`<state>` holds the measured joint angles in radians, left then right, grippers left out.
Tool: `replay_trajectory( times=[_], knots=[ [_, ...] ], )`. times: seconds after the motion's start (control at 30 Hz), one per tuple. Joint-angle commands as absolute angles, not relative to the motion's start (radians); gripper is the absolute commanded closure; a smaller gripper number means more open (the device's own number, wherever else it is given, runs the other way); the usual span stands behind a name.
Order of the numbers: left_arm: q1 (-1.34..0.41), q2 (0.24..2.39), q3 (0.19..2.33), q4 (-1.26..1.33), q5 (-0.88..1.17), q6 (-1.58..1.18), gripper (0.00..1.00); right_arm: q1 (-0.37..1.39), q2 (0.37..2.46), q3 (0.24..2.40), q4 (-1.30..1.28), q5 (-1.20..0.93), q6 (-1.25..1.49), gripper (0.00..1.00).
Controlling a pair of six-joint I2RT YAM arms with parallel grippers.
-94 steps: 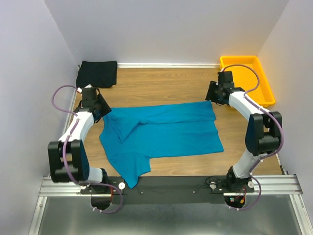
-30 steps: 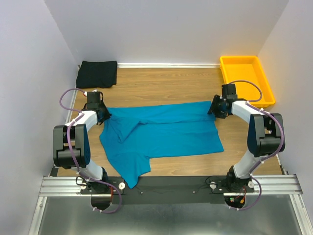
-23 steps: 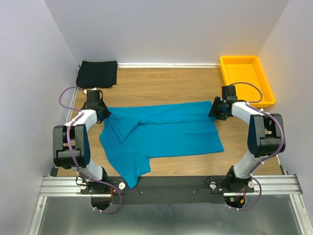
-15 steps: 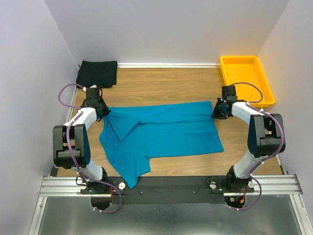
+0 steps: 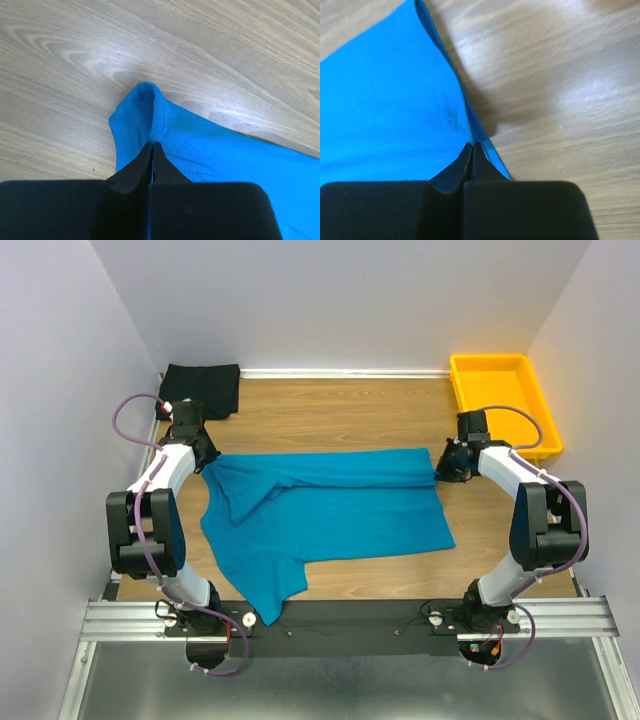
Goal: Fold and stack the t-shirts
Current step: Fold the tshirt
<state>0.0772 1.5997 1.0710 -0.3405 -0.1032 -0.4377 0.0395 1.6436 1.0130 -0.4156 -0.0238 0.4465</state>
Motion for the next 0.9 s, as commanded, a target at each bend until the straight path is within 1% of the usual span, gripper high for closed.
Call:
replay_trajectory(
  times=[0.0, 0.1, 0.2, 0.23, 0.3, 0.37, 0.4, 0.47, 0.5, 0.6, 0.67, 0.77, 0.87],
  knots=[
    [0.081, 1.652, 1.104, -0.388, -0.169, -0.416, 0.95, 0.032, 1.644, 1.031, -0.483, -0.083, 0.466, 0.99],
    [0.081, 1.686, 1.109, -0.379, -0.169, -0.414, 0.95, 0.034, 1.684, 1.019, -0.483, -0.097, 0.465, 0.99],
    [0.081, 1.710, 1.109, -0.361, -0.156, -0.417, 0.95, 0.034, 1.724, 1.028, -0.480, -0.087, 0.450, 0.94],
    [0.081, 1.715, 1.114, -0.354, -0.150, -0.417, 0.95, 0.032, 1.727, 1.037, -0.479, -0.090, 0.445, 0.84],
    [0.081, 1.726, 1.115, -0.348, -0.144, -0.419, 0.94, 0.032, 1.723, 1.068, -0.471, -0.110, 0.427, 0.70],
    [0.083, 1.733, 1.115, -0.347, -0.143, -0.420, 0.92, 0.032, 1.720, 1.094, -0.457, -0.114, 0.414, 0.55],
    [0.083, 1.733, 1.114, -0.344, -0.141, -0.422, 0.87, 0.032, 1.729, 1.124, -0.453, -0.117, 0.405, 0.53],
    [0.081, 1.727, 1.106, -0.339, -0.149, -0.440, 0.77, 0.034, 1.743, 1.152, -0.445, -0.121, 0.388, 0.52],
    [0.083, 1.723, 1.104, -0.336, -0.152, -0.448, 0.64, 0.032, 1.749, 1.169, -0.440, -0.127, 0.382, 0.52],
    [0.083, 1.678, 1.097, -0.324, -0.173, -0.475, 0.52, 0.034, 1.781, 1.219, -0.416, -0.168, 0.364, 0.53],
    [0.081, 1.638, 1.086, -0.299, -0.198, -0.500, 0.50, 0.034, 1.805, 1.242, -0.394, -0.189, 0.359, 0.54],
    [0.080, 1.608, 1.077, -0.269, -0.187, -0.531, 0.50, 0.032, 1.848, 1.261, -0.365, -0.204, 0.365, 0.55],
    [0.061, 1.598, 1.063, -0.224, -0.144, -0.538, 0.52, 0.034, 1.894, 1.276, -0.332, -0.209, 0.365, 0.56]
  ],
)
